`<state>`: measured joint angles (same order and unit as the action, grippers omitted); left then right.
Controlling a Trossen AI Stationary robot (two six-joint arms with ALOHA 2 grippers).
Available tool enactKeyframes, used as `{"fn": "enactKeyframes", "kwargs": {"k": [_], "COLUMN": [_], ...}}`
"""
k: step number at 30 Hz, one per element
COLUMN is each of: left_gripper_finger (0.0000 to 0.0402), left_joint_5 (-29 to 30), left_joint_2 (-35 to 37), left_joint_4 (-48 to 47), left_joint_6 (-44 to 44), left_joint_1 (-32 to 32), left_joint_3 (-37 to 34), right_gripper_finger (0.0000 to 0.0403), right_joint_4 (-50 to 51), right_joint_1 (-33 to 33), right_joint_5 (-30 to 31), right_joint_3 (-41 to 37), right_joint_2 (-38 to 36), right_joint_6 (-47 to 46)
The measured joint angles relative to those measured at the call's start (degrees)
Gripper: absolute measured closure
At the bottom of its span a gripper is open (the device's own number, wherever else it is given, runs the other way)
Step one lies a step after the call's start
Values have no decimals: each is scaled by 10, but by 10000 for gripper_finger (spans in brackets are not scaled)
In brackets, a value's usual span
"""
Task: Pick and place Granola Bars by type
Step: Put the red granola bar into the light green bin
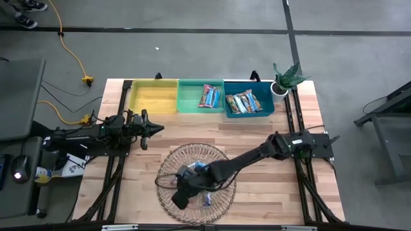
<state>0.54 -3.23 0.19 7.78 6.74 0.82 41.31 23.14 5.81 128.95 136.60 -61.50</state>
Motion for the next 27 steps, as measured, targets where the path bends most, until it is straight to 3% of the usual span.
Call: {"fn": "enactKeyframes", "kwargs": {"k": [13, 21, 27], "left_gripper_finger": [401, 401, 401], "left_joint_5": [0, 0, 0], "left_joint_2": [0, 0, 0], "left_joint_4": [0, 0, 0], "left_joint_6": [0, 0, 0], "left_joint_1": [0, 0, 0], "left_joint_3": [0, 0, 0], "right_gripper_finger": [401, 401, 401], "right_joint_4": [20, 24, 24], "right_joint_1": [-36, -79, -138], "right_joint_5": [129, 168, 157], "right_joint_3": [1, 1, 1], "right_joint_2": [-110, -153, -164], "right_joint_6": [104, 176, 223]}}
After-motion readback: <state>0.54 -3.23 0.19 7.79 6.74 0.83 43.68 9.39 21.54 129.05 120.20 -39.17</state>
